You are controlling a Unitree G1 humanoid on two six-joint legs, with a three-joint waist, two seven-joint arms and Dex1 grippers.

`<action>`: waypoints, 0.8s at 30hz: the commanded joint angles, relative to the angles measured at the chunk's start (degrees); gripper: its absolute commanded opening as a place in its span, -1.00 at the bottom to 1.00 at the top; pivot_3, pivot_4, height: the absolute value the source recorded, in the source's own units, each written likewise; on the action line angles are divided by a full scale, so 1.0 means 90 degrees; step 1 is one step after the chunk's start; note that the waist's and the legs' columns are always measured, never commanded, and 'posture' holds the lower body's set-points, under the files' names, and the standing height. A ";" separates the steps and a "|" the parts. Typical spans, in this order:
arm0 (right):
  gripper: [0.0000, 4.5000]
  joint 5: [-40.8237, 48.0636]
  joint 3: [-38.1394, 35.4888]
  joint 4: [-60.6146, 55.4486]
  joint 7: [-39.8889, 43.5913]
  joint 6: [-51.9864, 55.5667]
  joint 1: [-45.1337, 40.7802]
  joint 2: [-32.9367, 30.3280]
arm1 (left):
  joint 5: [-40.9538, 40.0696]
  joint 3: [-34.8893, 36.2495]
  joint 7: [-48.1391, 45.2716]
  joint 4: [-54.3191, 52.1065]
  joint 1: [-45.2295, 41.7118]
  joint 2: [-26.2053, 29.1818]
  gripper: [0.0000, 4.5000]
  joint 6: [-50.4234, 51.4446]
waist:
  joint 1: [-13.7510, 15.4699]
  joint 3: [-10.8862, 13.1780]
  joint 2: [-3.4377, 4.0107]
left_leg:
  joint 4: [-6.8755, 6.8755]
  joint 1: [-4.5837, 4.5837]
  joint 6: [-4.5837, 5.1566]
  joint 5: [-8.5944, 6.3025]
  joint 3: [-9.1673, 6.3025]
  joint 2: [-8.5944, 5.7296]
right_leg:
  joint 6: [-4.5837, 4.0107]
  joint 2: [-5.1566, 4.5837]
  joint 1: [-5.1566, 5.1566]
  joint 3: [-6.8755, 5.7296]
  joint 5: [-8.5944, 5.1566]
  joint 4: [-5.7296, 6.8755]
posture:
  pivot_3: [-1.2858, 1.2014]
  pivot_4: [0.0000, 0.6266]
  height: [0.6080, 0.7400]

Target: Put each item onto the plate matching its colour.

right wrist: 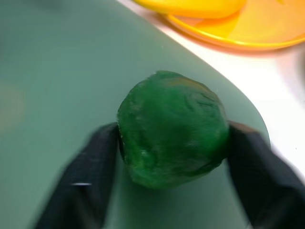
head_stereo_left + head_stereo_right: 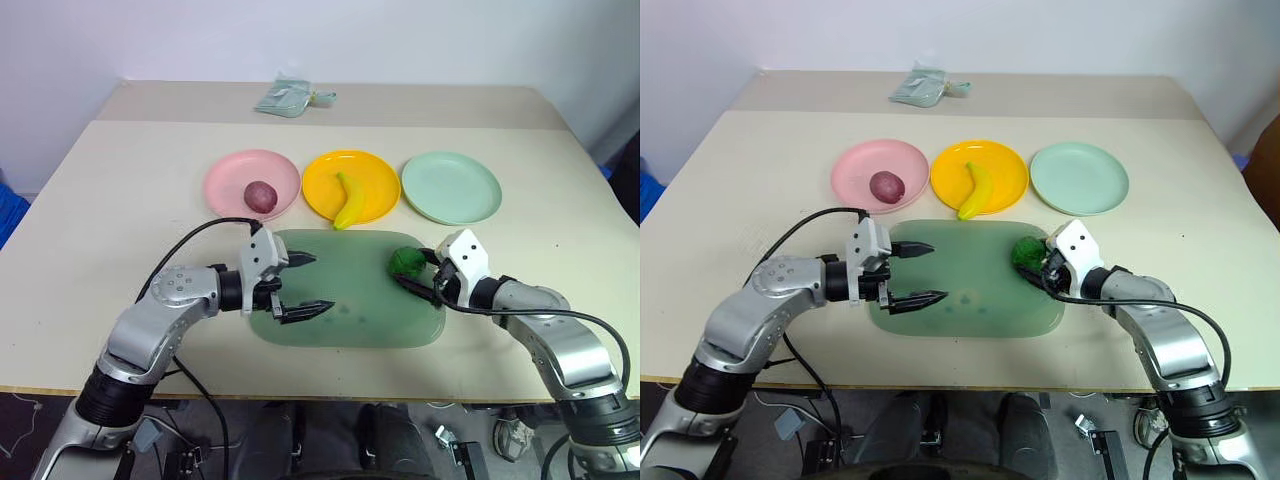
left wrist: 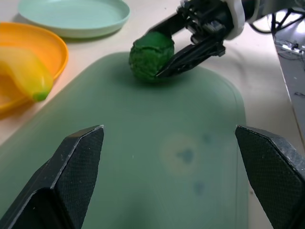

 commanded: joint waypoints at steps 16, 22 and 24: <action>0.75 -0.1500 -0.1123 0.5556 -0.3695 -0.1926 -0.3858 0.1574 | 0.0084 -0.0097 0.0921 -0.0381 -0.0013 -0.0543 1.00 0.0078 | -0.0197 0.0003 0.0005 | -0.0018 -0.0001 -0.0006 0.0004 0.0002 0.0000 | -0.0001 0.0006 -0.0006 -0.0001 -0.0001 0.0003 | 0.03 -0.52 1.00; 0.97 -0.1360 -0.0811 0.4534 -0.2448 -0.2739 -0.3258 0.1385 | 0.0128 0.0133 0.1371 -0.0336 0.0052 -0.0621 1.00 0.0076 | -0.0288 0.0004 0.0008 | -0.0021 -0.0001 -0.0007 0.0005 0.0000 0.0002 | 0.0000 0.0007 -0.0006 0.0000 -0.0001 0.0004 | 0.03 -0.52 1.00; 0.97 -0.1131 -0.0800 0.3868 -0.1761 -0.2766 -0.2832 0.1175 | 0.0122 0.0263 0.1438 -0.0340 0.0085 -0.0571 1.00 0.0046 | -0.0277 0.0004 0.0008 | -0.0023 -0.0001 -0.0007 0.0005 -0.0002 0.0003 | 0.0000 0.0007 -0.0005 -0.0001 -0.0001 0.0004 | 0.03 -0.52 1.00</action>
